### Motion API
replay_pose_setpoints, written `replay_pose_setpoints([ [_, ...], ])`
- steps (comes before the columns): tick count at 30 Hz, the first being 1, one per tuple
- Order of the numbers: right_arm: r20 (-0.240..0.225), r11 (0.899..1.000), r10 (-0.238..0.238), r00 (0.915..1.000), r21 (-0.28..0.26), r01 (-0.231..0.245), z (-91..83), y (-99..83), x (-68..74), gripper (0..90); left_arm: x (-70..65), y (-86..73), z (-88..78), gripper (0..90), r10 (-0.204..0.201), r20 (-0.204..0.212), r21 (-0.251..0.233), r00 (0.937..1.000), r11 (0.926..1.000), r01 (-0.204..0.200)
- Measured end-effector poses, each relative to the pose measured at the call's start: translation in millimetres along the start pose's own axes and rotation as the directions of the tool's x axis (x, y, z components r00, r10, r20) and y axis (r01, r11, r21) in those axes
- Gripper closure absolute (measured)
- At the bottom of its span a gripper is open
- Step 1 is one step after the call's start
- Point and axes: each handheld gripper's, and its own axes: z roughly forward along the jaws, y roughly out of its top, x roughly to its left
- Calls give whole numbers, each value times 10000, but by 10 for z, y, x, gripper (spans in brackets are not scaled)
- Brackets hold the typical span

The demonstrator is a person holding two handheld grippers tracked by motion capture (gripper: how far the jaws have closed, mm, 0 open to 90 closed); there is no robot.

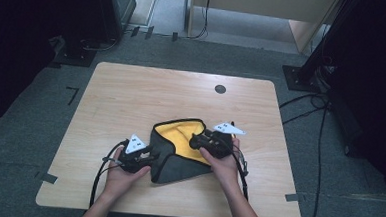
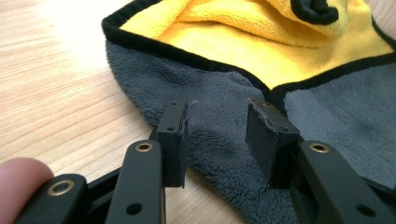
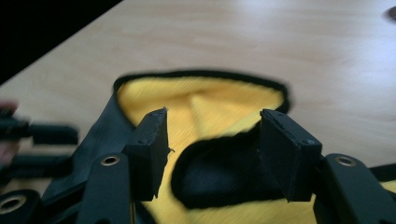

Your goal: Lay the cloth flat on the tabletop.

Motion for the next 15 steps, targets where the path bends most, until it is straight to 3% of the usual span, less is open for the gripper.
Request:
replay_pose_setpoints([
  [2, -181, 9969, -656, 9977, 418, 663, 56, -100, 77, 472, -29, 0, 18, 598, 87, -23, 68, 10000, 9999, -87],
  [4, 45, 9877, -1335, 9910, 822, 1327, 118, -180, 135, 508, -53, 4, 24, 597, 238, -81, 86, 9997, 9997, -238],
  [5, 184, 9821, -1637, 9863, 970, 1612, 143, -205, 150, 572, -66, 4, 27, 597, 268, -119, 81, 9996, 9996, -267],
  [6, 282, 9734, -2049, 9784, 1103, 2007, 163, -222, 161, 668, -76, 3, 29, 596, 316, -75, 107, 9995, 9994, -316],
  [8, 778, 9364, -3324, 9399, 1458, 3191, 187, -238, 151, 761, -107, -4, 39, 590, 542, -181, 205, 9984, 9983, -538],
  [9, 1026, 9412, -3230, 9408, 1391, 3080, 180, -221, 97, 763, -120, -7, 45, 589, 651, -203, 244, 9977, 9976, -646],
  [11, 2067, 9811, -1868, 9604, 898, 1715, 124, -150, -99, 632, -145, -13, 55, 587, 737, -198, 316, 9971, 9968, -730],
  [12, 2674, 9949, -959, 9588, 555, 841, 82, -115, -221, 560, -152, -13, 59, 586, 792, -210, 403, 9966, 9961, -783],
  [13, 3214, 9998, -152, 9468, 173, 102, 28, -95, -328, 540, -162, -14, 69, 586, 792, -239, 445, 9966, 9959, -781],
  [14, 3539, 9996, 288, 9348, -158, -248, -29, -90, -411, 514, -165, -14, 77, 585, 805, -255, 491, 9964, 9957, -791],
  [15, 3576, 9984, 527, 9324, -400, -411, -83, -94, -466, 497, -166, -12, 84, 585, 784, -234, 545, 9967, 9955, -770],
])
